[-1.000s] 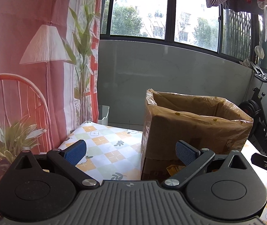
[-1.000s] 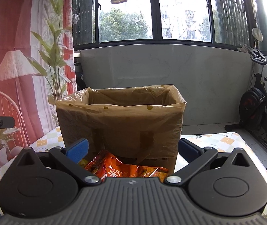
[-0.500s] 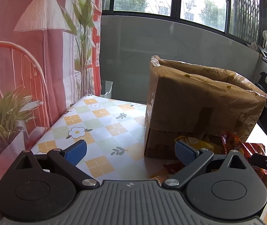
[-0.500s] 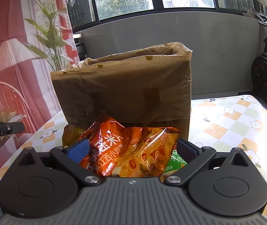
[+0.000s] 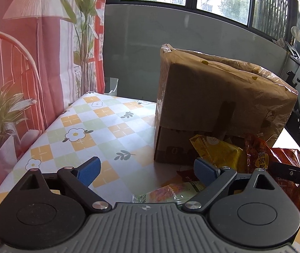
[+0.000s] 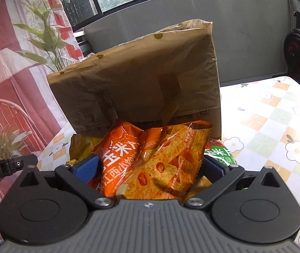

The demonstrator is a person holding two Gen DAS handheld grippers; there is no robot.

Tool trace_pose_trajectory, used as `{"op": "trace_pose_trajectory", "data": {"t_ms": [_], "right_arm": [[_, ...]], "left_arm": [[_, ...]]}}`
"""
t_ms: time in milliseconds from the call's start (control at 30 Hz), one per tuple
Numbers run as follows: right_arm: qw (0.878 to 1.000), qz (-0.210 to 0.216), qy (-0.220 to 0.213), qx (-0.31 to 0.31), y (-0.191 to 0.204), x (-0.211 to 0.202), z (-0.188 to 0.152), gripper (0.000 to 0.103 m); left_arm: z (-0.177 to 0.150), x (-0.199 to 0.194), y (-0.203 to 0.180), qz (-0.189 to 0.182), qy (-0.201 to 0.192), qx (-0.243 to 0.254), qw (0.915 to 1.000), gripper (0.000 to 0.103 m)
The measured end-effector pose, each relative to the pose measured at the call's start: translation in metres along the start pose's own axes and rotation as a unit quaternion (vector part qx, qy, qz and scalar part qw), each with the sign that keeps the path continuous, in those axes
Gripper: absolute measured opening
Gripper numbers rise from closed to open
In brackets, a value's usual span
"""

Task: Organize snacks
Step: 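Grasp the green-and-white snack bag with left tool while right tool grasps the orange bag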

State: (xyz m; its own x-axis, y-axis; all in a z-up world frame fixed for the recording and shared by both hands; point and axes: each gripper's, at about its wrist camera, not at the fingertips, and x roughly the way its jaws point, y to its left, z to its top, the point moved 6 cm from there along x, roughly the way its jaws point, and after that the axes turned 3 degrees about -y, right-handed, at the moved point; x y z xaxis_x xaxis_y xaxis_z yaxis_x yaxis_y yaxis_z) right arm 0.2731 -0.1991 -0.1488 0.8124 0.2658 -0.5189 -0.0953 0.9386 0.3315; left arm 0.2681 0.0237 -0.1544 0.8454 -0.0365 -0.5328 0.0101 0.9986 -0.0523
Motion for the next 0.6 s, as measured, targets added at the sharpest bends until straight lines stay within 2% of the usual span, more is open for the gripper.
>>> {"op": "trace_pose_trajectory", "data": {"t_ms": [100,200,367,600], "right_arm": [[1.000,0.005,-0.005,0.001,0.000,-0.001,-0.001,0.103],[1.000,0.011,-0.005,-0.007,0.004,-0.003,-0.001,0.095],[0.999,0.022,-0.012,-0.036,0.012,-0.010,-0.001,0.075],[0.999,0.020,-0.018,-0.040,0.012,-0.017,-0.003,0.069]], "left_arm": [[-0.006,0.001,-0.004,-0.006,0.009,0.004,0.9999,0.096],[-0.013,0.004,-0.007,-0.019,0.024,0.003,0.9995,0.096],[-0.025,0.009,-0.016,-0.032,0.048,0.009,0.9983,0.097],[-0.034,0.014,-0.025,-0.059,0.076,0.010,0.9953,0.097]]}}
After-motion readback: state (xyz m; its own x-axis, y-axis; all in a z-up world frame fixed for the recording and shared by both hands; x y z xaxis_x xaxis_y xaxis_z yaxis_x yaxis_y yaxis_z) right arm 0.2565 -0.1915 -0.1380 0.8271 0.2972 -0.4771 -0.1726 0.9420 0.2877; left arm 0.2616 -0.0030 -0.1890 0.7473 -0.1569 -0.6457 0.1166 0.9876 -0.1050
